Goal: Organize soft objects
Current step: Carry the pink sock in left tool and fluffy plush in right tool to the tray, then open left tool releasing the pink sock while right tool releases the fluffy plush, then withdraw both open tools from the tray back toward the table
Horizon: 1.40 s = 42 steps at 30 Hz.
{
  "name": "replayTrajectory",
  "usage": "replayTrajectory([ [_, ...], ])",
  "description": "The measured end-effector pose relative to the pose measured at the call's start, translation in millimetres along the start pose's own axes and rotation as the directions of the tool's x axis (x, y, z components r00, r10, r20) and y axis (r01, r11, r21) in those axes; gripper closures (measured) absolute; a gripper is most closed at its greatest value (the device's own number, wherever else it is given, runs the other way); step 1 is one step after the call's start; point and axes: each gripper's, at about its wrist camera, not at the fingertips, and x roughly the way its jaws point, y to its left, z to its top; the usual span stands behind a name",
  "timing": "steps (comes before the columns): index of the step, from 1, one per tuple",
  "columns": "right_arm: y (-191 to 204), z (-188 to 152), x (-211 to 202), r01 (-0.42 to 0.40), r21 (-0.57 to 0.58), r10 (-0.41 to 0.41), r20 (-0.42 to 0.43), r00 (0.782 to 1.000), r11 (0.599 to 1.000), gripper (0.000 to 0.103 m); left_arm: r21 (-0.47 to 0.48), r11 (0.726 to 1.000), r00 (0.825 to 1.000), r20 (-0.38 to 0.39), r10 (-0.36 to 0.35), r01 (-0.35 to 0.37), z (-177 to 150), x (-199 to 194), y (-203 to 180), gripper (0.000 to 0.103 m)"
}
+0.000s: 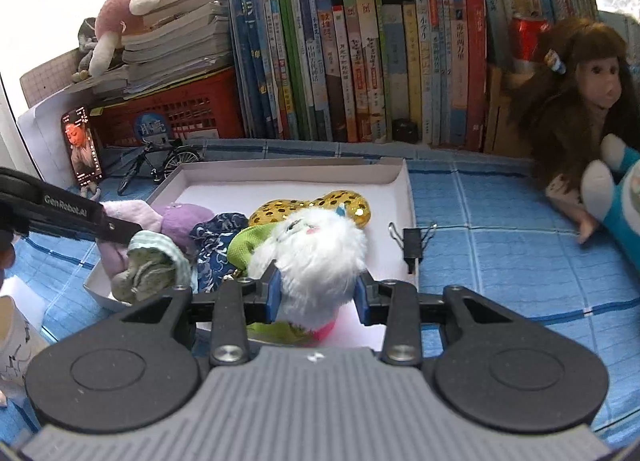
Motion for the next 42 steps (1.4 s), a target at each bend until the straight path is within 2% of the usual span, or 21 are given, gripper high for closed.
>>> replayTrajectory([
  [13, -6, 4, 29, -0.037, 0.069, 0.040, -0.040, 0.998, 0.997, 0.063, -0.024, 1.000, 0.999, -0.032, 0.009, -0.009, 6, 19, 1, 0.083],
  [16, -7, 5, 34, -0.030, 0.071, 0.033, -0.049, 0.998, 0.997, 0.063, -0.029, 1.000, 0.999, -0.034, 0.005, -0.006, 8, 20, 1, 0.081],
  [17, -6, 6, 35, -0.023, 0.066, 0.026, -0.051, 0.998, 0.998, 0.063, -0.032, 0.999, 0.999, -0.034, 0.005, -0.006, 8, 20, 1, 0.075],
  [18, -5, 6, 36, -0.007, 0.058, 0.010, -0.053, 0.999, 0.998, 0.059, -0.035, 0.999, 0.999, -0.035, 0.005, -0.006, 8, 19, 1, 0.071],
  [19, -3, 6, 35, 0.015, 0.046, -0.012, -0.052, 0.999, 0.999, 0.050, -0.035, 0.999, 0.999, -0.036, 0.005, -0.006, 7, 18, 1, 0.065],
  [21, 1, 5, 32, 0.033, 0.016, -0.032, -0.044, 0.999, 0.999, 0.042, -0.026, 1.000, 0.999, -0.032, 0.002, -0.003, 7, 16, 2, 0.062],
  [25, 4, 4, 23, 0.016, -0.011, -0.016, -0.041, 0.999, 1.000, 0.032, -0.033, 0.999, 1.000, -0.016, -0.007, 0.006, 6, 8, 4, 0.050],
  [28, 4, 4, 15, 0.017, -0.009, -0.018, -0.038, 0.999, 1.000, 0.022, -0.033, 0.999, 1.000, -0.010, -0.018, 0.017, 5, 1, 5, 0.046],
  [33, -1, 3, 2, 0.017, 0.016, -0.016, -0.023, 1.000, 1.000, 0.018, -0.008, 1.000, 1.000, 0.002, -0.018, 0.018, -2, -11, 4, 0.041],
  [42, 4, 6, -31, 0.010, 0.027, -0.011, 0.037, 0.999, 1.000, 0.018, 0.016, 0.997, 0.996, 0.048, -0.077, 0.077, -15, -46, 2, 0.036],
])
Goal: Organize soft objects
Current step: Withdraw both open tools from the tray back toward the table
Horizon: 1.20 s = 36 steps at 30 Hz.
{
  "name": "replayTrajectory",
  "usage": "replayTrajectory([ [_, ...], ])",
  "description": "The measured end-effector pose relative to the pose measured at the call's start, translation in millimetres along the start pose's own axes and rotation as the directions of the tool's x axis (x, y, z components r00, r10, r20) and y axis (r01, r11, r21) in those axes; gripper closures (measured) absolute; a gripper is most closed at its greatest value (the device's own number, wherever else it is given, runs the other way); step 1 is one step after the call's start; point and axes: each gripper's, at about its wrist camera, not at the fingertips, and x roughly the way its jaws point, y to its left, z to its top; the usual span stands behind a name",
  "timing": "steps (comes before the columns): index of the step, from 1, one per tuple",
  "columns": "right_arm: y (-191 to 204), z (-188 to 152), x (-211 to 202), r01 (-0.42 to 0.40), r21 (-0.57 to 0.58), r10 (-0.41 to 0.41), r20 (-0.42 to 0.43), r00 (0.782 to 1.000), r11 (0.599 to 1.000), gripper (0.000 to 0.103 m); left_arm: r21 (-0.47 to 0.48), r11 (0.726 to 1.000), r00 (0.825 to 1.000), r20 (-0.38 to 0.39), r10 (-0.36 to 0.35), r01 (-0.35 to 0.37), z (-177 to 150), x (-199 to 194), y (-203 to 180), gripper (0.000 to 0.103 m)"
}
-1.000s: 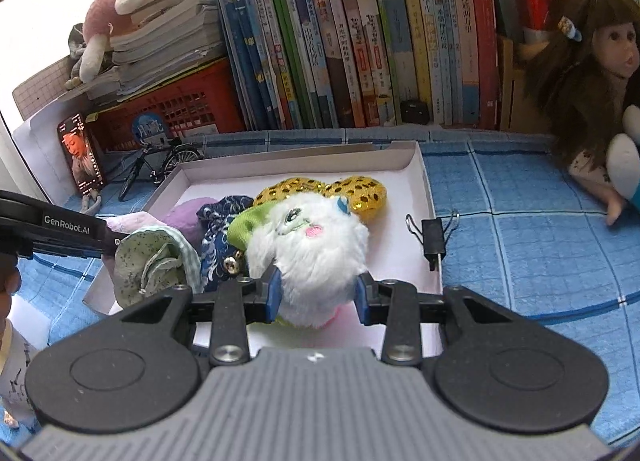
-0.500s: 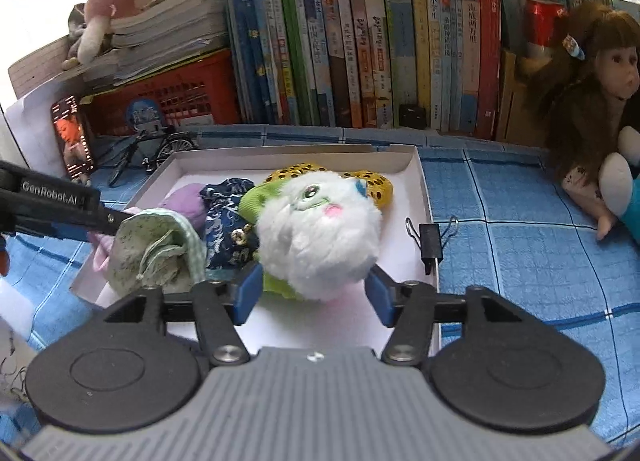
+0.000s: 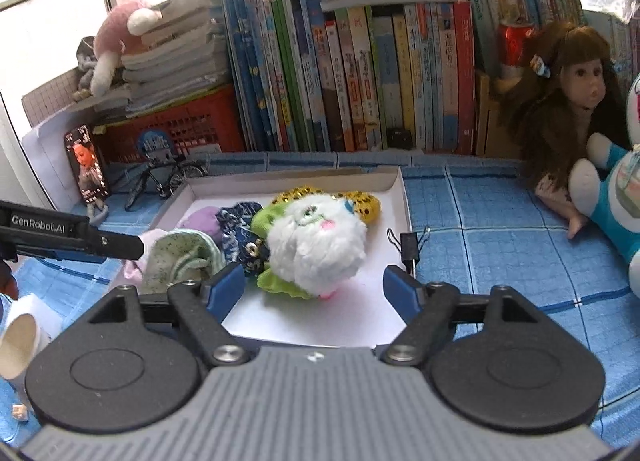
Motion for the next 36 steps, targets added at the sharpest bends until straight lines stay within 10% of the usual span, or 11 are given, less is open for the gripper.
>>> replayTrajectory([
  [18, 42, -14, -79, -0.084, -0.081, 0.095, 0.137, 0.986, 0.993, 0.015, 0.149, 0.986, 0.981, 0.166, -0.100, 0.076, -51, -92, -13, 0.028],
  [36, 83, -67, -128, -0.107, -0.231, 0.166, 0.254, 0.953, 0.967, 0.010, 0.169, 0.979, 0.926, 0.342, -0.163, 0.110, -138, -150, 9, 0.022],
])
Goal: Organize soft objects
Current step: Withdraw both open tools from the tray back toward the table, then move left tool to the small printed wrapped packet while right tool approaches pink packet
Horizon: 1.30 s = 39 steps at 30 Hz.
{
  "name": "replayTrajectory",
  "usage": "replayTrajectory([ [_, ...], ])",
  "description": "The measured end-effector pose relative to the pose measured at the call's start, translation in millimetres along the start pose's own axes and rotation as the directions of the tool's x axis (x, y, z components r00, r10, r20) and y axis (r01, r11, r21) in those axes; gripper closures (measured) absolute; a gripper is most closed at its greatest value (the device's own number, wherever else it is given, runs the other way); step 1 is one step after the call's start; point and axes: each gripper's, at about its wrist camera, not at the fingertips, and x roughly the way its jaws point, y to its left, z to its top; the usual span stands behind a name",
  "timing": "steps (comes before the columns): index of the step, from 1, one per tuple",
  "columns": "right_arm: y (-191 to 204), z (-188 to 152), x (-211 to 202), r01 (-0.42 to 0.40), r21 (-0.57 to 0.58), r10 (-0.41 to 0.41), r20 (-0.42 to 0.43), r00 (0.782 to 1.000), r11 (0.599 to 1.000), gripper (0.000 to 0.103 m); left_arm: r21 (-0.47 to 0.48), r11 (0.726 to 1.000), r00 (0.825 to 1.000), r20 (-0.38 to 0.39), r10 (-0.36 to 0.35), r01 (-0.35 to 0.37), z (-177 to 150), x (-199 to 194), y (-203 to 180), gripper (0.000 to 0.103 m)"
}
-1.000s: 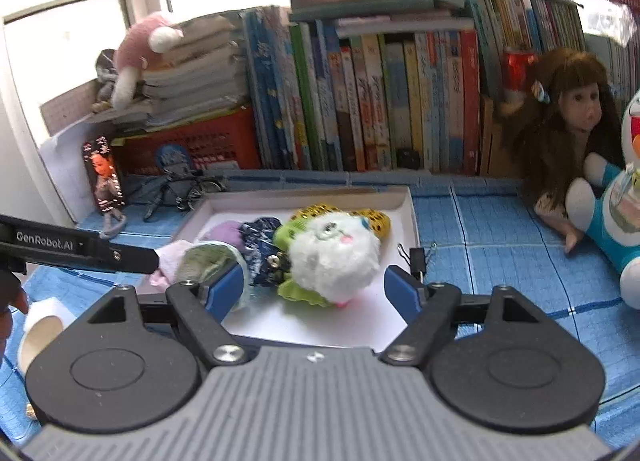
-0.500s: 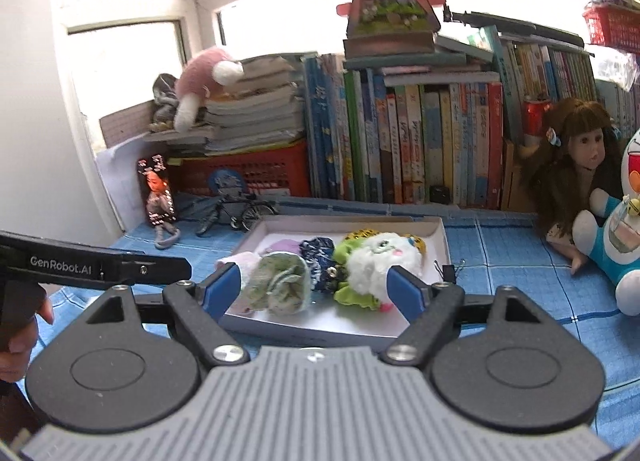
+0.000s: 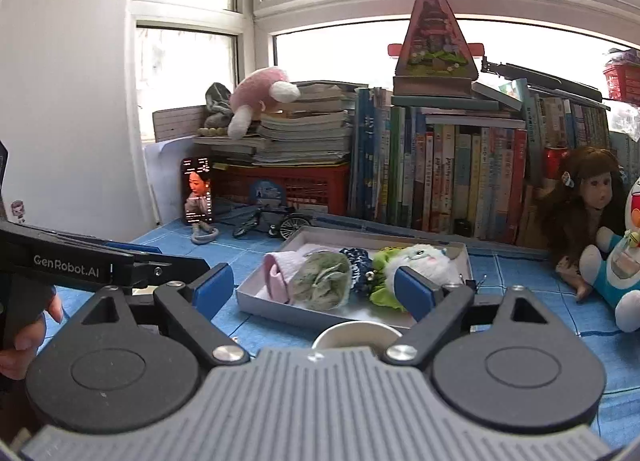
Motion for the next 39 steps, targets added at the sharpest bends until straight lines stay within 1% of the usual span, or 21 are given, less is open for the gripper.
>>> replayTrajectory([
  [5, 12, -8, -5, -0.008, -0.030, 0.008, 0.010, 1.000, 1.000, 0.010, -0.014, 1.000, 1.000, 0.029, 0.008, -0.008, -11, -15, 7, 0.020],
  [11, 25, -18, -6, -0.011, -0.076, 0.012, 0.016, 1.000, 0.997, 0.010, -0.005, 0.999, 0.997, 0.066, 0.046, -0.045, -29, -31, 12, 0.019],
  [14, 30, -25, -3, -0.013, -0.087, 0.014, 0.012, 1.000, 0.996, 0.009, -0.016, 0.998, 0.995, 0.075, 0.063, -0.062, -39, -38, 16, 0.018],
  [17, 36, -35, 0, -0.044, -0.091, 0.043, -0.005, 0.999, 0.995, 0.009, -0.044, 0.996, 0.992, 0.095, 0.086, -0.082, -53, -44, 21, 0.018],
  [22, 52, -54, 3, -0.066, -0.144, 0.063, -0.027, 0.998, 0.987, 0.014, -0.058, 0.992, 0.983, 0.138, 0.122, -0.115, -73, -54, 26, 0.017],
  [25, 55, -61, 6, -0.076, -0.144, 0.070, -0.045, 0.997, 0.987, 0.017, -0.069, 0.986, 0.975, 0.155, 0.158, -0.149, -85, -59, 29, 0.015],
  [28, 59, -70, 10, -0.061, -0.169, 0.052, -0.059, 0.997, 0.984, 0.023, -0.092, 0.981, 0.971, 0.152, 0.182, -0.169, -97, -59, 33, 0.014],
  [31, 62, -77, 14, -0.053, -0.189, 0.039, -0.077, 0.996, 0.981, 0.027, -0.115, 0.972, 0.965, 0.145, 0.220, -0.205, -110, -60, 39, 0.014],
  [34, 64, -83, 21, -0.049, -0.188, 0.031, -0.096, 0.995, 0.981, 0.031, -0.129, 0.954, 0.946, 0.150, 0.288, -0.270, -124, -62, 42, 0.022],
  [37, 66, -87, 27, -0.046, -0.182, 0.027, -0.105, 0.994, 0.982, 0.031, -0.112, 0.943, 0.934, 0.146, 0.326, -0.312, -136, -62, 43, 0.031],
  [39, 68, -88, 33, -0.043, -0.185, 0.023, -0.112, 0.993, 0.982, 0.032, -0.109, 0.934, 0.923, 0.151, 0.355, -0.341, -141, -62, 44, 0.034],
])
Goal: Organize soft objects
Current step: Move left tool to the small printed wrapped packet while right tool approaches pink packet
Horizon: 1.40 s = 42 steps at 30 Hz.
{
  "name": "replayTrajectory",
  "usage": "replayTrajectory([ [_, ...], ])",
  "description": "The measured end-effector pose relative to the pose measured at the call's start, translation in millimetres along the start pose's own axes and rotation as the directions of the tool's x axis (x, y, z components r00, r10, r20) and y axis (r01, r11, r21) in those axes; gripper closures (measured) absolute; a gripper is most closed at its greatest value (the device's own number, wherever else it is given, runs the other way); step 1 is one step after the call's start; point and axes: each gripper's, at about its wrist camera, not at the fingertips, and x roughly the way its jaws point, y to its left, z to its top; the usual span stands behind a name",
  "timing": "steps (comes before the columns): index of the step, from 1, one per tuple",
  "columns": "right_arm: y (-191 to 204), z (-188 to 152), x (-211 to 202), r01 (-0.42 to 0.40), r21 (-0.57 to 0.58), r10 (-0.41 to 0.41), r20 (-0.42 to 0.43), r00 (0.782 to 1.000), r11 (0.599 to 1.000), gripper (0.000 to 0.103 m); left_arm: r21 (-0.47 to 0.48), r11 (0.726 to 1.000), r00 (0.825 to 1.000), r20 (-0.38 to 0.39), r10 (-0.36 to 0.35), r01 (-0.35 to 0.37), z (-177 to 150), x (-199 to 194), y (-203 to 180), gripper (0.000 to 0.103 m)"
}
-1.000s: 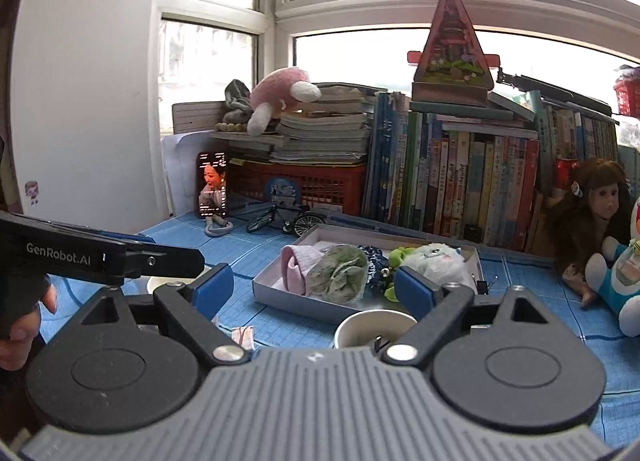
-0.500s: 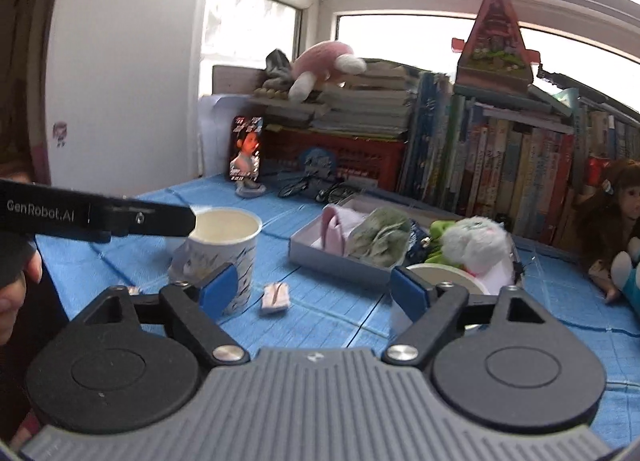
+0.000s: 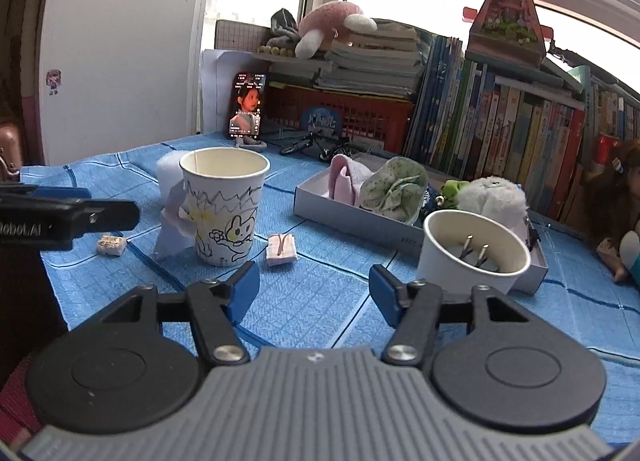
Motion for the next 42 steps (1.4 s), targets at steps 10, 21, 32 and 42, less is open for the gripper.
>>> replayTrajectory([
  [10, 6, 5, 37, -0.035, -0.048, 0.031, -0.081, 0.996, 0.998, 0.032, 0.011, 0.995, 0.994, -0.048, 0.099, -0.099, -14, 15, 16, 0.054],
  [21, 9, 11, 62, -0.051, -0.009, 0.050, -0.118, 0.992, 0.999, 0.033, 0.001, 0.993, 0.991, -0.073, 0.116, -0.116, -22, 30, 26, 0.057],
  [32, 11, 16, 74, -0.034, -0.021, 0.031, -0.123, 0.992, 0.999, 0.033, -0.018, 0.993, 0.989, -0.087, 0.118, -0.120, -25, 41, 33, 0.059],
  [42, 17, 19, 88, -0.004, -0.044, -0.002, -0.126, 0.992, 0.999, 0.040, -0.029, 0.993, 0.990, -0.091, 0.110, -0.113, -25, 47, 37, 0.072],
])
